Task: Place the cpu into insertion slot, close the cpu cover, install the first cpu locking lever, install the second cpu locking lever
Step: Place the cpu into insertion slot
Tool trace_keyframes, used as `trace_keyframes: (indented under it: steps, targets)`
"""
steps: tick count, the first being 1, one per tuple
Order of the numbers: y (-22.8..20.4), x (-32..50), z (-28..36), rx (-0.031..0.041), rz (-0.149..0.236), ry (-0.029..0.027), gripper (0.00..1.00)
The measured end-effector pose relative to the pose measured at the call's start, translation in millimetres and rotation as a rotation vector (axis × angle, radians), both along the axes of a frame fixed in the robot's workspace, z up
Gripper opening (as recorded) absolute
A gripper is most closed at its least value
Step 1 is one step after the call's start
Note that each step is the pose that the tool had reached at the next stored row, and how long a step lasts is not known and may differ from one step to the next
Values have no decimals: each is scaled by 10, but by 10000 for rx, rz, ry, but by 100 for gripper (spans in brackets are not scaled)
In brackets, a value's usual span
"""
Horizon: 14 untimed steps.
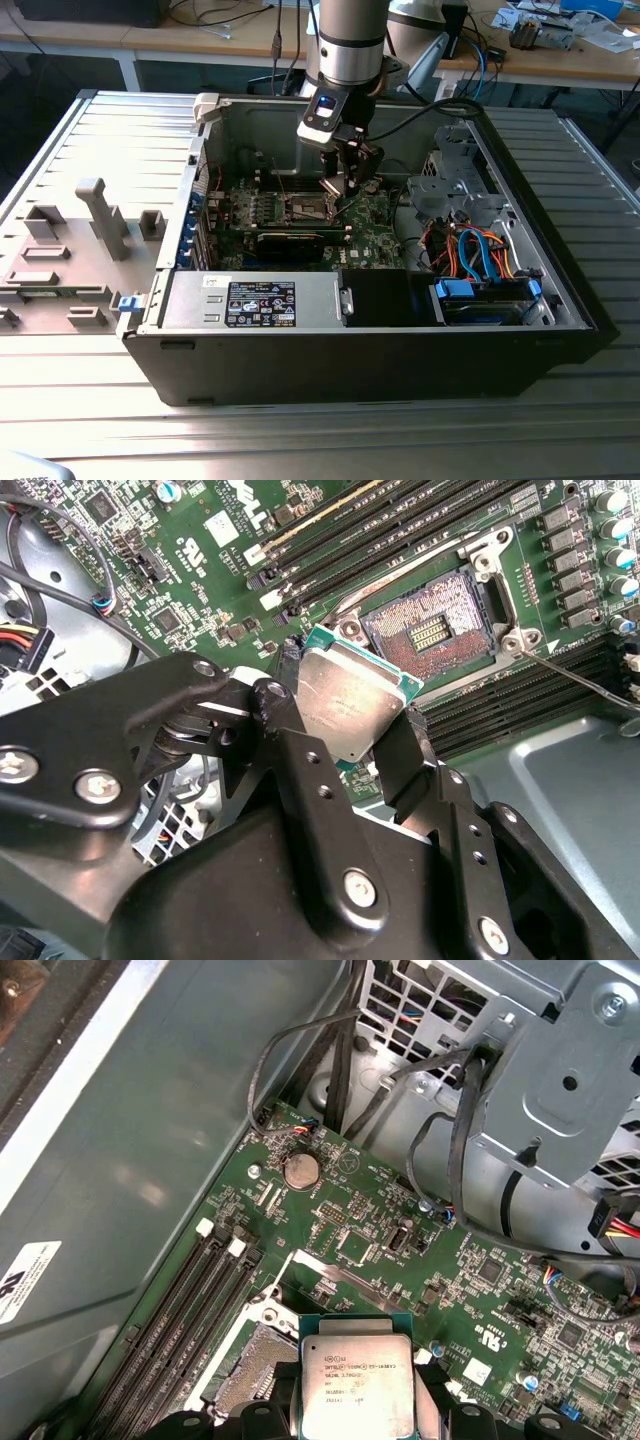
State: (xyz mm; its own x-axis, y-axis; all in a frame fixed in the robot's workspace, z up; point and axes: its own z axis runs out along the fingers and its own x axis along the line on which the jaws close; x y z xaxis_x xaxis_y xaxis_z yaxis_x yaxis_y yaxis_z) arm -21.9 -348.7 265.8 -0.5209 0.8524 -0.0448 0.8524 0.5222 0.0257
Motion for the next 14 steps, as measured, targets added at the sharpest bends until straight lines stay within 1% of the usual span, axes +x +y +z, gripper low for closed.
trace_keyframes:
  steps: [14]
  targets:
    - [0,0,0,0,-63,0,54]
